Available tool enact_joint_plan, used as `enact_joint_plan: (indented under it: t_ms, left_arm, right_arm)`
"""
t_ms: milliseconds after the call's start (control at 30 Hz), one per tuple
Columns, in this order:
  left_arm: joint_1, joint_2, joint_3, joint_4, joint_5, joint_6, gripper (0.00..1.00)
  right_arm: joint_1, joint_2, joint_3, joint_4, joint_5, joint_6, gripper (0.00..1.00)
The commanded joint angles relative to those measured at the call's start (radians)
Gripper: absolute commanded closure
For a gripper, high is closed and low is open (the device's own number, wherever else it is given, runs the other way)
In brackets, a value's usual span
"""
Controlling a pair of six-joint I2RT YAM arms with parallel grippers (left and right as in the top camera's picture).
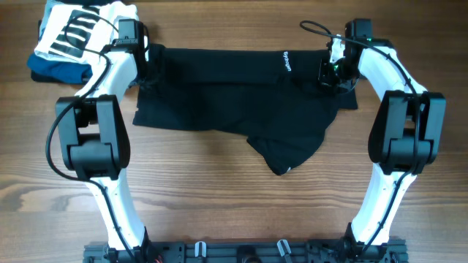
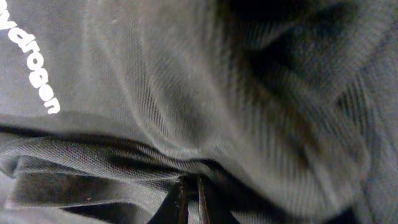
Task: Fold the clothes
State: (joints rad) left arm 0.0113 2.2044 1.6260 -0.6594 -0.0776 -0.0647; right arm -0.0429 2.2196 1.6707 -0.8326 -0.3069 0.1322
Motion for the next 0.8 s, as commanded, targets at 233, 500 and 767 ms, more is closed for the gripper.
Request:
enact_joint_plan:
  t_ms: [233, 500, 767]
  left_arm:
    - [-0.004, -0.412, -0.005, -0.2, 0.04, 0.008, 0.03]
    - [-0.002, -0.575, -0.011, -0.614, 0.137, -0.086, 0.0]
    - [0.016, -0.574, -0.359, -0.357, 0.045, -0.377, 0.01]
  right_arm:
    - [-0.004, -0.327, 0.162, -0.241, -0.011, -0.054, 0.0]
    - [0.001, -0.561, 0.137, -0.59, -0.03, -0.044, 0.0]
    - [0.082, -0.569, -0.261, -0.437, 0.023, 0.165, 0.08]
